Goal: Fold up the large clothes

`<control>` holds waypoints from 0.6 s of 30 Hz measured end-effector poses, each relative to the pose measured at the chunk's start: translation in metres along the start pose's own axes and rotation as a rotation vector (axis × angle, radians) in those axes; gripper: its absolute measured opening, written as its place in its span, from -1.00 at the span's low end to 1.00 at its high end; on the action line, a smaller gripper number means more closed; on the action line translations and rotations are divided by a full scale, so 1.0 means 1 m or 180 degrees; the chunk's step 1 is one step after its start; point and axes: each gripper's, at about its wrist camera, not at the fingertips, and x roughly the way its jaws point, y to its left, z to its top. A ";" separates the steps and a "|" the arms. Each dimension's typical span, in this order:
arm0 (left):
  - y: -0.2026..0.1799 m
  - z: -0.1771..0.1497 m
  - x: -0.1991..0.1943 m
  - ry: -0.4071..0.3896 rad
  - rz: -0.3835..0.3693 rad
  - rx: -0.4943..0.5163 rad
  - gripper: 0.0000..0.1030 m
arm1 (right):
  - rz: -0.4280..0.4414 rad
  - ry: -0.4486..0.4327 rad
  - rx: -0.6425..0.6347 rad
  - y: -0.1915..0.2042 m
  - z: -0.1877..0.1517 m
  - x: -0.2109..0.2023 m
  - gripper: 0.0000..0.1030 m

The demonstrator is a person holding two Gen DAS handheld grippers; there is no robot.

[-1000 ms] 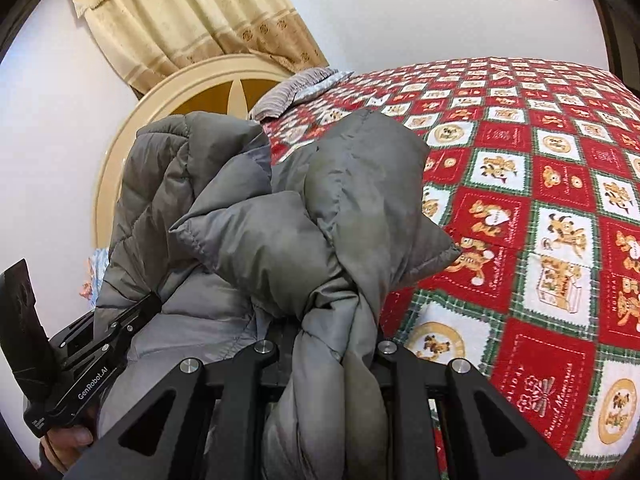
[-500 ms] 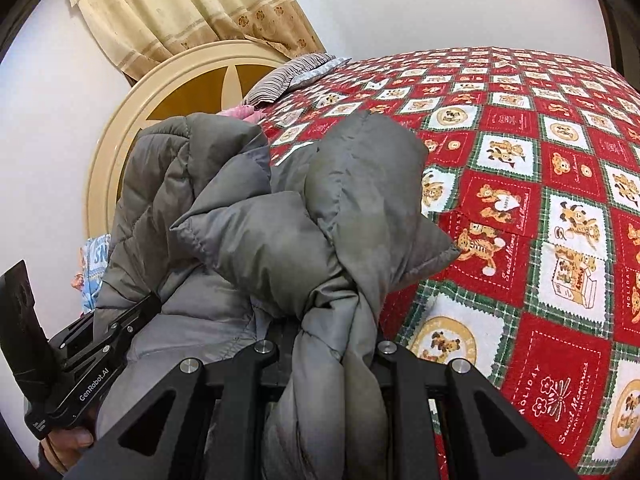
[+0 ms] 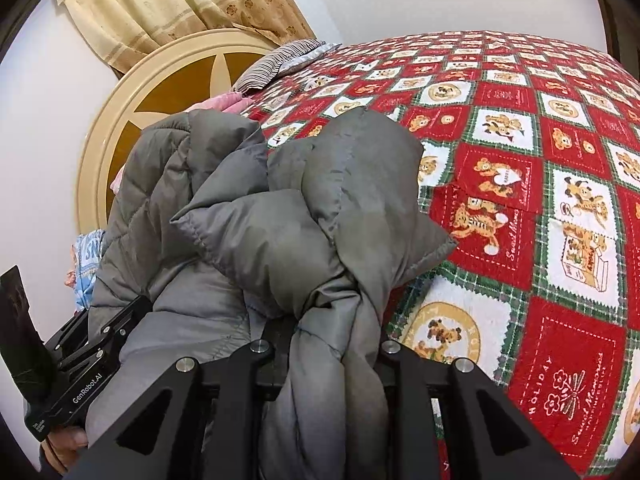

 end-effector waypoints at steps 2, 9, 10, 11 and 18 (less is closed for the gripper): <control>0.001 -0.001 0.002 0.0007 0.0009 -0.0012 0.05 | -0.0018 0.0010 -0.0008 0.000 -0.001 0.002 -0.59; 0.002 -0.003 0.007 0.0021 0.0036 -0.0040 0.20 | -0.0082 0.0048 0.0003 -0.003 -0.002 0.008 -0.50; 0.002 -0.003 0.007 0.0017 0.0052 -0.0041 0.22 | -0.0100 0.0055 0.0000 -0.004 -0.002 0.009 -0.47; 0.002 -0.004 0.007 0.0017 0.0067 -0.0044 0.25 | -0.0118 0.0060 -0.0008 -0.004 -0.003 0.009 -0.45; 0.005 -0.003 0.006 0.0026 0.0106 -0.0061 0.34 | -0.0239 0.0077 -0.0098 0.003 -0.003 0.009 -0.42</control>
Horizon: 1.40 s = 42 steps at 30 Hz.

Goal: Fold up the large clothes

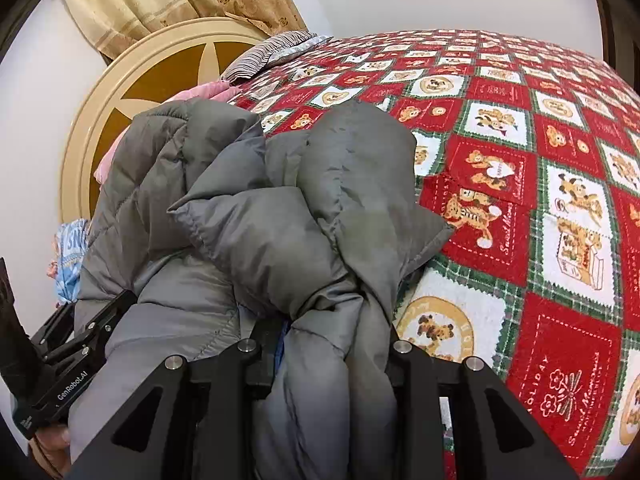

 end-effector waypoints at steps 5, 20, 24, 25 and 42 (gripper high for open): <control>0.003 0.001 -0.004 0.0020 0.0027 -0.0003 0.42 | -0.0124 0.0003 -0.0073 0.005 -0.001 -0.003 -0.23; 0.023 0.006 -0.166 -0.0819 0.0008 0.0006 0.85 | -0.0441 -0.0774 -0.0505 0.078 -0.041 -0.163 0.10; 0.023 0.010 -0.187 -0.0993 -0.0002 0.0012 0.92 | -0.0446 -0.0990 -0.0622 0.102 -0.051 -0.196 0.11; 0.023 0.011 -0.190 -0.1012 -0.0021 0.0001 0.92 | -0.0463 -0.1031 -0.0655 0.106 -0.052 -0.202 0.11; 0.017 0.011 -0.200 -0.1104 -0.0095 0.0023 0.93 | -0.0452 -0.1164 -0.0706 0.117 -0.062 -0.226 0.16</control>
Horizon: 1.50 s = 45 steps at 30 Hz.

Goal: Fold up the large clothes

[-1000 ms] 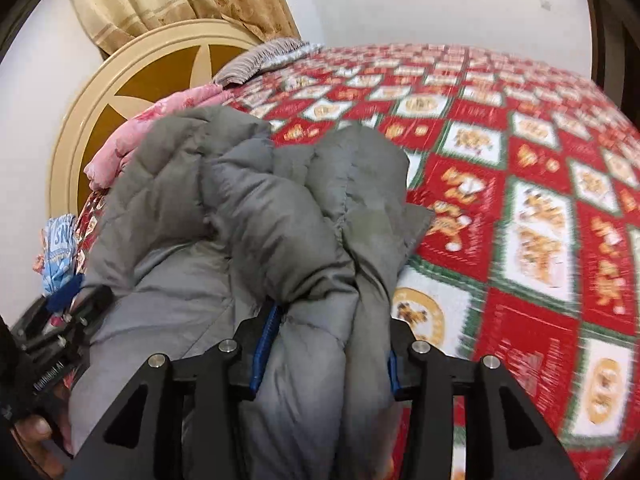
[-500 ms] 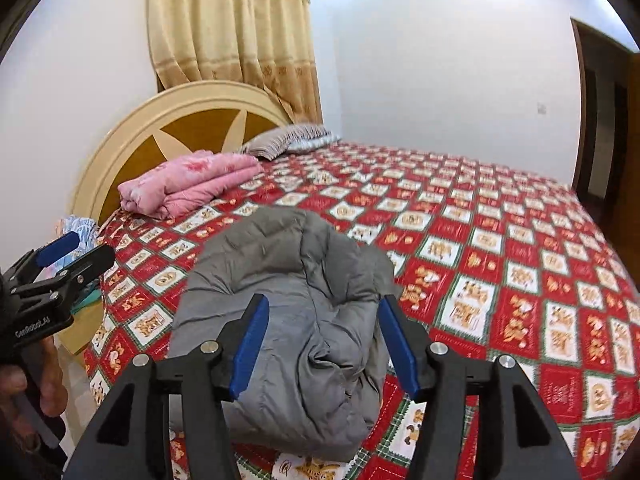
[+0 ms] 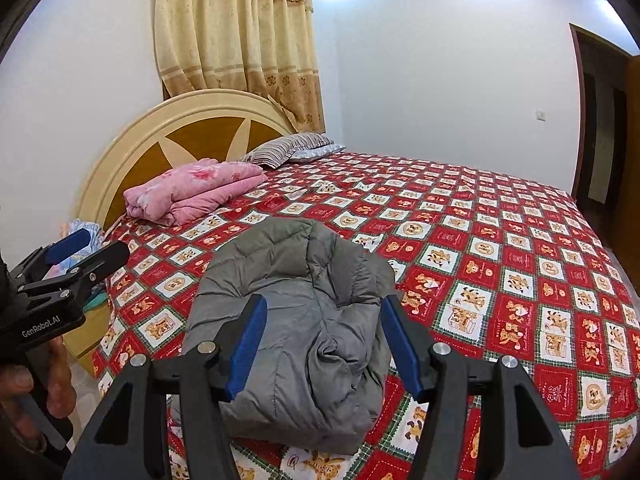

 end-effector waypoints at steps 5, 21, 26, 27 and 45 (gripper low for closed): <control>0.000 -0.003 -0.001 0.0014 0.0011 -0.0011 0.92 | 0.0004 0.0007 0.0026 -0.001 0.000 -0.001 0.16; 0.002 -0.003 0.000 0.0029 0.0021 -0.0013 0.93 | 0.0009 0.0003 0.0036 0.000 -0.001 -0.002 0.17; 0.002 -0.004 0.000 0.0029 0.0019 -0.0009 0.93 | 0.0013 0.0005 0.0032 0.000 -0.002 -0.002 0.17; 0.002 -0.004 0.001 0.0035 0.0028 -0.0006 0.93 | 0.0013 0.0006 0.0035 0.000 -0.002 -0.002 0.17; 0.005 -0.004 0.002 0.0105 0.0160 -0.0064 1.00 | 0.0031 -0.0068 0.0046 0.001 -0.002 -0.007 0.17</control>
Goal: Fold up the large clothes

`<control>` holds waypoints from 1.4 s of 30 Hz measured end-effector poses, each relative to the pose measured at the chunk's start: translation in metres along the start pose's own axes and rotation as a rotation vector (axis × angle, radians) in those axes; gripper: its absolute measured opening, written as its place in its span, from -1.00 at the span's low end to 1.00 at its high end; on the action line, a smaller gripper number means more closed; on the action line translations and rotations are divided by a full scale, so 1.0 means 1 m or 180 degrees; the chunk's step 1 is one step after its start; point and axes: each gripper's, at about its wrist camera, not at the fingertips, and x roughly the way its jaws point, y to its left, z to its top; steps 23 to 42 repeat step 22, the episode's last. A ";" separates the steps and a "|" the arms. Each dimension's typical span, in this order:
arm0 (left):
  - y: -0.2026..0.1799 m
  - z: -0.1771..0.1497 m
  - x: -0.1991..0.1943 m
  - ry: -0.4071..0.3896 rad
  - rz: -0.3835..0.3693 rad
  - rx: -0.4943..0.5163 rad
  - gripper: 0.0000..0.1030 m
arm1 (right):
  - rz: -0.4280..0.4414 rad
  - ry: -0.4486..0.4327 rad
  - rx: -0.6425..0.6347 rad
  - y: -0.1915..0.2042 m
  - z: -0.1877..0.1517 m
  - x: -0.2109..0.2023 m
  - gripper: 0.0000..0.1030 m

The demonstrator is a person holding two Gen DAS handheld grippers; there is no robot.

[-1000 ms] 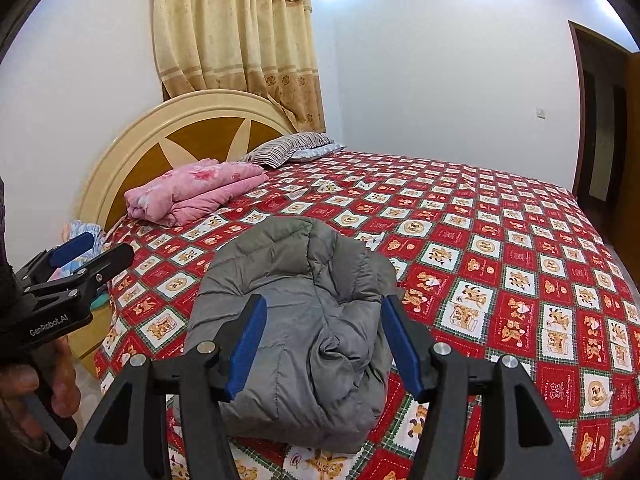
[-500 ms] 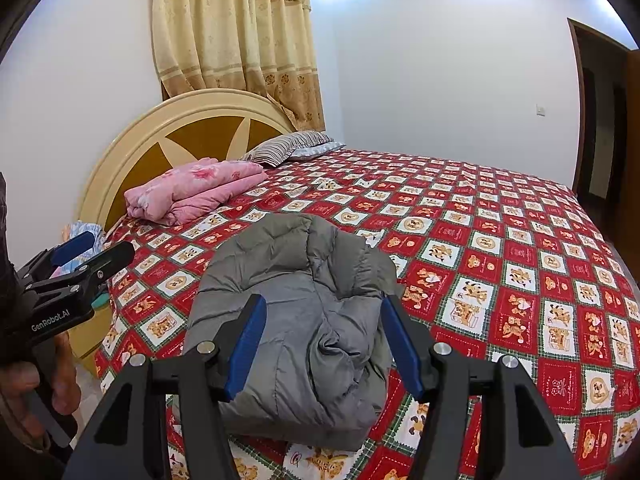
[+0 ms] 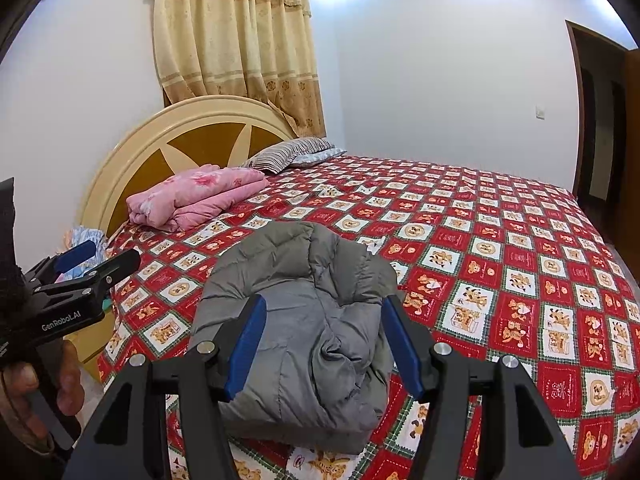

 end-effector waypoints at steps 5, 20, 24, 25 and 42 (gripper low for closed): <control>0.000 0.001 -0.001 0.0006 -0.0087 -0.0038 1.00 | 0.0014 -0.0015 -0.0005 0.001 0.001 -0.002 0.17; 0.001 -0.004 0.005 0.0029 0.0037 -0.0025 1.00 | 0.0036 0.0022 -0.0026 0.005 0.000 -0.001 0.17; 0.000 -0.004 0.006 0.0032 0.0093 -0.0007 1.00 | 0.0043 0.0040 -0.0036 0.006 -0.001 0.000 0.17; 0.000 -0.004 0.006 0.0032 0.0093 -0.0007 1.00 | 0.0043 0.0040 -0.0036 0.006 -0.001 0.000 0.17; 0.000 -0.004 0.006 0.0032 0.0093 -0.0007 1.00 | 0.0043 0.0040 -0.0036 0.006 -0.001 0.000 0.17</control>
